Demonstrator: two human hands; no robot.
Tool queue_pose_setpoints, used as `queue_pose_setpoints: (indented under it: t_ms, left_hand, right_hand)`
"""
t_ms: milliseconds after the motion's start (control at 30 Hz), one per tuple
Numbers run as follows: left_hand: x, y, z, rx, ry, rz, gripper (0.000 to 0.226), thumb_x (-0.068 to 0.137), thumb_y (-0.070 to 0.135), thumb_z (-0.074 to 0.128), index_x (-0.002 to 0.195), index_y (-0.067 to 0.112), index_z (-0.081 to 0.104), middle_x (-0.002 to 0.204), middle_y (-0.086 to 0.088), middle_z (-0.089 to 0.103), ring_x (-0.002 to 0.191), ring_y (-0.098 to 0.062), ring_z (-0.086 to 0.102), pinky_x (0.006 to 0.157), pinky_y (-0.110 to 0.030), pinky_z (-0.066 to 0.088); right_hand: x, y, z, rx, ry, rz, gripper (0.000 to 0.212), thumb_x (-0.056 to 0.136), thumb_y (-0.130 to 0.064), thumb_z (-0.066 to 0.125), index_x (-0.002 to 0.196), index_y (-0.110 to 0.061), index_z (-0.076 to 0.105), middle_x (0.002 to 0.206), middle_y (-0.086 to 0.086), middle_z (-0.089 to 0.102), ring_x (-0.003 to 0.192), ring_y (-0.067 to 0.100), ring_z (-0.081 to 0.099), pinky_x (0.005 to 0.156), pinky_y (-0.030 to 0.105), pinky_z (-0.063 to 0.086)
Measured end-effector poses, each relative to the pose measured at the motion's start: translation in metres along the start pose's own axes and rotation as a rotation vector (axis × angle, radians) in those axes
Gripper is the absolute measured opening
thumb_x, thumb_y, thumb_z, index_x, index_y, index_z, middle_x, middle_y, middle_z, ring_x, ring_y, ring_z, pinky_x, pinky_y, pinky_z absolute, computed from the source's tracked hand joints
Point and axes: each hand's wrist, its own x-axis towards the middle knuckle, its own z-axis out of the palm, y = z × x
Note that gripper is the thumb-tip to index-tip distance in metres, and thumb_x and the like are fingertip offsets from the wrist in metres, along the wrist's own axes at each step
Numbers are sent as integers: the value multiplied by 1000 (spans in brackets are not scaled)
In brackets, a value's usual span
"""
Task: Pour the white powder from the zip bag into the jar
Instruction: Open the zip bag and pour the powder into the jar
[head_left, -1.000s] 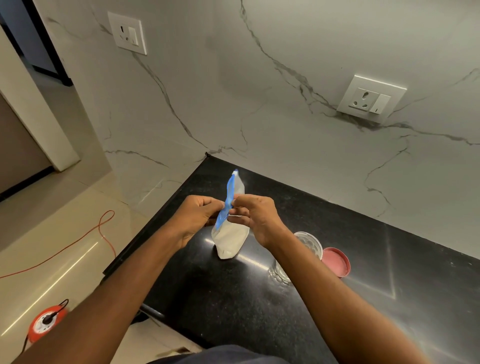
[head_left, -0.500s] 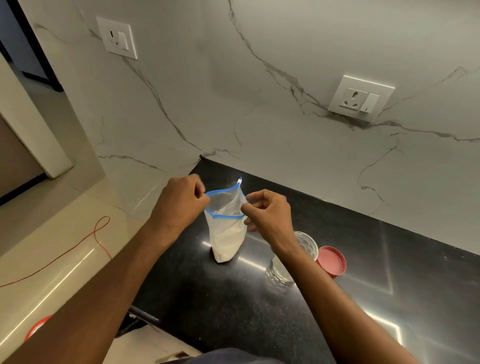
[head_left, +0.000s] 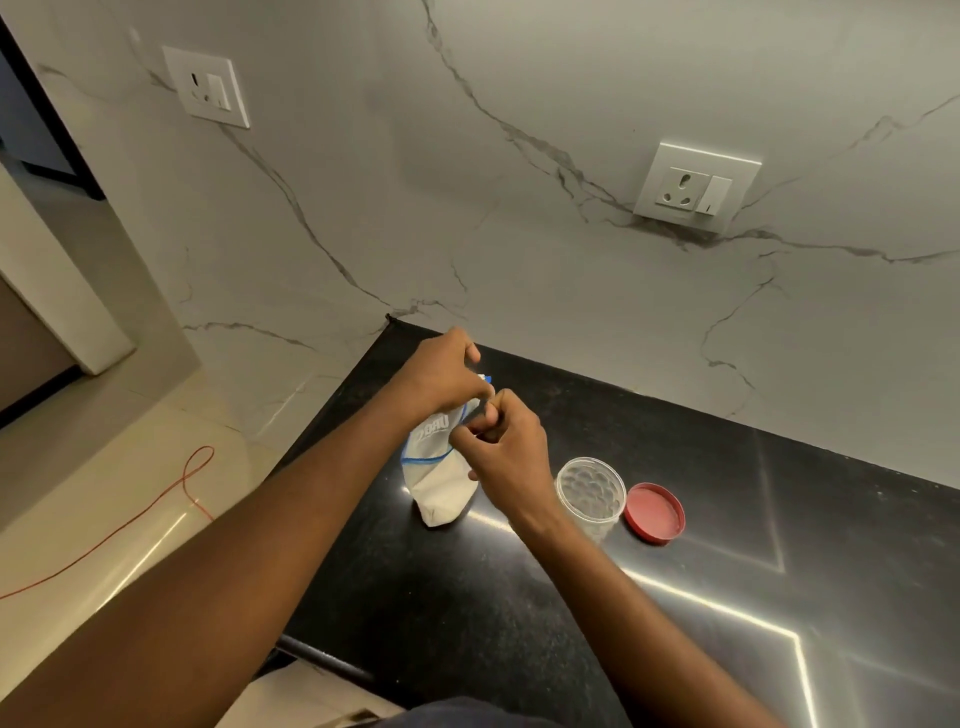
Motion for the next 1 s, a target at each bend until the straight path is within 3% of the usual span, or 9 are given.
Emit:
queue_pose_setpoints:
  t_ms: [133, 233, 300, 400, 500, 633, 733, 867, 1000]
  left_hand:
    - [-2, -5, 9, -28, -19, 3, 27, 98, 9, 71, 121, 18, 61, 110, -5, 63, 90, -17, 64, 61, -21, 45]
    - [-10, -12, 2, -88, 52, 42, 24, 98, 11, 72, 120, 18, 72, 109, 0, 70, 93, -15, 69, 78, -27, 57]
    - [-13, -14, -5, -159, 62, 70, 17, 98, 12, 73, 114, 16, 78, 102, 0, 76, 87, -11, 74, 84, -33, 63]
    - [-19, -8, -16, -260, 30, 114, 19, 98, 11, 75, 116, 14, 78, 100, -4, 81, 82, -10, 80, 75, -23, 66]
    - [-28, 11, -24, -350, 26, 220, 20, 98, 14, 76, 118, 13, 77, 96, 1, 81, 84, -4, 80, 76, -23, 66]
    - [-38, 54, -37, -402, 82, 360, 21, 98, 19, 76, 119, 13, 76, 95, 4, 81, 84, -5, 79, 70, -16, 63]
    - [-42, 87, -45, -485, 90, 422, 20, 98, 18, 77, 116, 11, 78, 93, -3, 83, 84, -10, 81, 71, -23, 66]
    - [-45, 122, -39, -528, 22, 495, 17, 98, 20, 77, 114, 14, 79, 93, -3, 83, 86, -11, 81, 76, -30, 68]
    - [-46, 139, -14, -584, -52, 515, 15, 98, 17, 77, 113, 15, 78, 95, -5, 83, 90, -14, 81, 77, -36, 69]
  right_hand:
    - [-1, 5, -4, 57, -122, 25, 18, 92, -7, 75, 100, -10, 59, 89, 9, 71, 76, 24, 71, 66, 36, 63]
    - [2, 13, -21, 164, -164, 146, 20, 96, -19, 75, 109, -14, 60, 92, 7, 76, 73, 14, 73, 65, 32, 63]
    - [5, 18, -33, 193, -121, 193, 18, 98, -20, 74, 110, -16, 62, 95, 8, 77, 74, 15, 74, 66, 32, 64]
    - [11, 23, -51, 204, -46, 205, 16, 98, -20, 72, 111, -18, 63, 101, 7, 75, 81, 16, 77, 69, 30, 65]
    - [17, 28, -71, 246, 30, 190, 15, 99, -20, 72, 112, -18, 66, 105, 7, 75, 88, 18, 76, 71, 28, 64]
    - [18, 36, -101, 221, 191, 188, 14, 99, -30, 72, 111, -25, 70, 105, -4, 77, 96, 12, 75, 75, 30, 64]
    - [16, 41, -126, 267, 310, 232, 18, 99, -34, 70, 114, -23, 74, 109, -4, 77, 105, 16, 72, 83, 36, 60]
    - [6, 44, -157, 483, 315, 298, 34, 102, -41, 64, 119, -13, 75, 114, 6, 80, 106, 24, 77, 82, 38, 60]
    - [-13, 49, -182, 634, 437, 338, 37, 91, -37, 75, 114, -8, 76, 113, 12, 79, 103, 29, 78, 83, 40, 63]
